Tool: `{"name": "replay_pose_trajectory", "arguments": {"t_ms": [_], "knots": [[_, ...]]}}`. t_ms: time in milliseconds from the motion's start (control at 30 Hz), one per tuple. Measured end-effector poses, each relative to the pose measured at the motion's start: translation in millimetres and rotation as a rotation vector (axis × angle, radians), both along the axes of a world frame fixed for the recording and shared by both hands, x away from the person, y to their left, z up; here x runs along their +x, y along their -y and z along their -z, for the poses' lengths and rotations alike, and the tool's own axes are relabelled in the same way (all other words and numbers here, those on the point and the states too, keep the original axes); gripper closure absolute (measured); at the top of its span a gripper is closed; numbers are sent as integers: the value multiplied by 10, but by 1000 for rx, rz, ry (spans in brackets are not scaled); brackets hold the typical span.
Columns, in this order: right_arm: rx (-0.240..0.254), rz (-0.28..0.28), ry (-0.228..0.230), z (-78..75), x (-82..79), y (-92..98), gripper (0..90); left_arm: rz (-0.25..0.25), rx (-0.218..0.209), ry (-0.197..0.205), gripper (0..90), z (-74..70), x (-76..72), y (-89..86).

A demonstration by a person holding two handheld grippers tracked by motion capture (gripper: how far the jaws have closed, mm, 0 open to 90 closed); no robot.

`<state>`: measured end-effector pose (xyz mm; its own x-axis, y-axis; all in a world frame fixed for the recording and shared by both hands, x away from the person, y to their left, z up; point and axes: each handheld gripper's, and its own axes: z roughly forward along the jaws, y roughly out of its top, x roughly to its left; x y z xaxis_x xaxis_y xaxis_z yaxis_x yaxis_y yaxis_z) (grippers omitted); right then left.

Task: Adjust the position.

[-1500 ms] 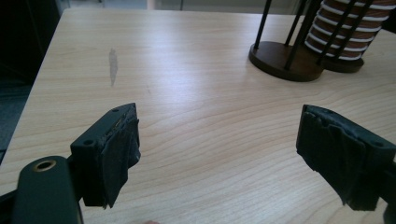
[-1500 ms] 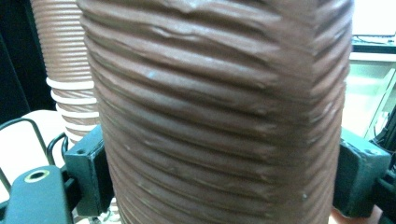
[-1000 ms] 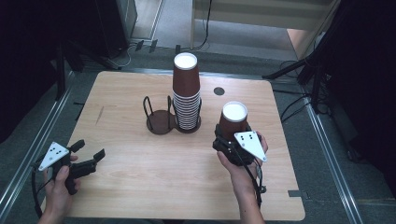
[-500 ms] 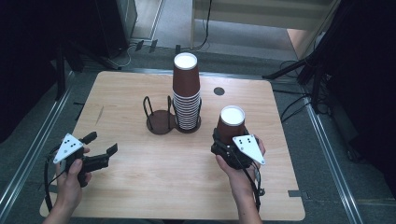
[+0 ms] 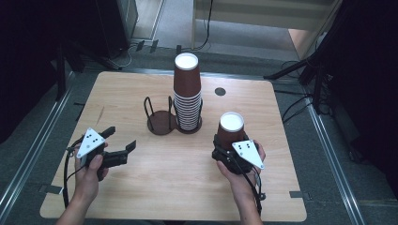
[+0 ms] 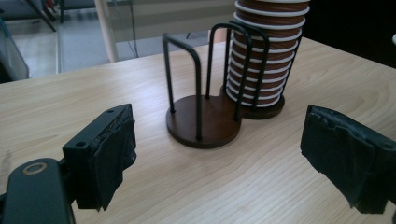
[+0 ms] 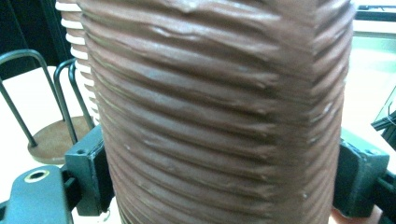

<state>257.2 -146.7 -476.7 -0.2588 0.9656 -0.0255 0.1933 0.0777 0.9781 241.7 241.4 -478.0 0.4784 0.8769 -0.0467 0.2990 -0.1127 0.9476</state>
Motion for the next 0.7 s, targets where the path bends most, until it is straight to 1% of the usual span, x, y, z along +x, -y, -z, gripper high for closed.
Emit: {"name": "replay_pose_trajectory", "arguments": {"t_ms": [67,133,200,233,300,367,467,533,600,667,700], "knots": [[-9,-2,-3,29,-8,-14,131,10,-9,2,111,-2,11,43],[-15,0,-2,45,-5,-14,132,20,2,4,111,-3,21,84],[-20,3,-1,55,-3,-19,132,29,4,12,111,-12,27,130],[-31,3,-2,70,-3,-26,132,34,1,14,111,-15,29,145],[-35,-4,-6,96,-14,-48,132,50,0,12,111,-23,29,185],[-43,-11,-7,114,-19,-68,132,68,6,11,111,-29,25,233],[-69,-27,-10,165,-25,-142,132,101,12,7,104,-44,12,306],[-77,-30,-10,178,-28,-164,133,123,15,5,103,-57,0,349],[-96,-45,-12,209,-40,-226,132,156,16,-5,103,-68,-14,393],[-101,-49,-13,219,-48,-247,132,195,31,-20,103,-69,-32,449],[-112,-54,-11,230,-55,-268,132,208,36,-29,101,-70,-36,470]]}}
